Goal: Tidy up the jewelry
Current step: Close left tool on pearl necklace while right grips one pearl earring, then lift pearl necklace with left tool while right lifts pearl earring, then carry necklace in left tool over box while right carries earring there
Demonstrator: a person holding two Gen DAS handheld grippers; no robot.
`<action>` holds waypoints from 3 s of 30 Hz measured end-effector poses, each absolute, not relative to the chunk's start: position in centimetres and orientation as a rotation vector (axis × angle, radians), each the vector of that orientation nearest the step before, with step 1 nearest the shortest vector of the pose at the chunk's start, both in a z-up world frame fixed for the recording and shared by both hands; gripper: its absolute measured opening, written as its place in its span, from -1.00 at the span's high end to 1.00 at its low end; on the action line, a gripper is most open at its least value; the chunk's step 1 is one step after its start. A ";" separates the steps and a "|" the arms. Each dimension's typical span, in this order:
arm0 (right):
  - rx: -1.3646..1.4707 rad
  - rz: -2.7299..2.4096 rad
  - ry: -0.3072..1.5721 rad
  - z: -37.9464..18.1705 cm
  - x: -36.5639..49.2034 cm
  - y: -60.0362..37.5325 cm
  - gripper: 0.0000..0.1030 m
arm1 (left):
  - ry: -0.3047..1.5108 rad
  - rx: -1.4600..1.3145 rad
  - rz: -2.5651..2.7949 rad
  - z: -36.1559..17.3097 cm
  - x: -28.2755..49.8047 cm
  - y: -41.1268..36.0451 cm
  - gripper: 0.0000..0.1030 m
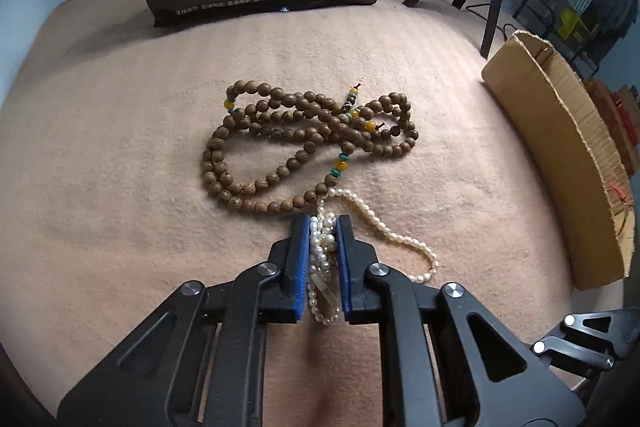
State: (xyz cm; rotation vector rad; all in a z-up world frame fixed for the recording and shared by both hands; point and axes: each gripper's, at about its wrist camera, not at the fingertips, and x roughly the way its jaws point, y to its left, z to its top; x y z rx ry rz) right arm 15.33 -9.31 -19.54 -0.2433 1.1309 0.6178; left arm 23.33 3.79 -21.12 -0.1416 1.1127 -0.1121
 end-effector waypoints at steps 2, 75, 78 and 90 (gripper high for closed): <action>-0.233 0.618 1.132 -19.6 15.4 -9.5 0.87 | 1.113 -0.148 -0.117 -21.1 23.2 4.0 0.81; 0.071 0.246 0.896 -7.5 22.0 -31.6 0.88 | 0.943 -0.234 -0.511 -8.9 20.7 -14.7 0.82; 0.072 0.245 0.910 -8.0 22.1 -31.7 0.88 | 0.956 -0.217 -0.509 -9.5 20.6 -15.2 0.82; 0.075 0.232 0.922 -8.5 22.3 -31.9 0.55 | 0.981 -0.184 -0.506 -10.3 20.3 -16.0 0.82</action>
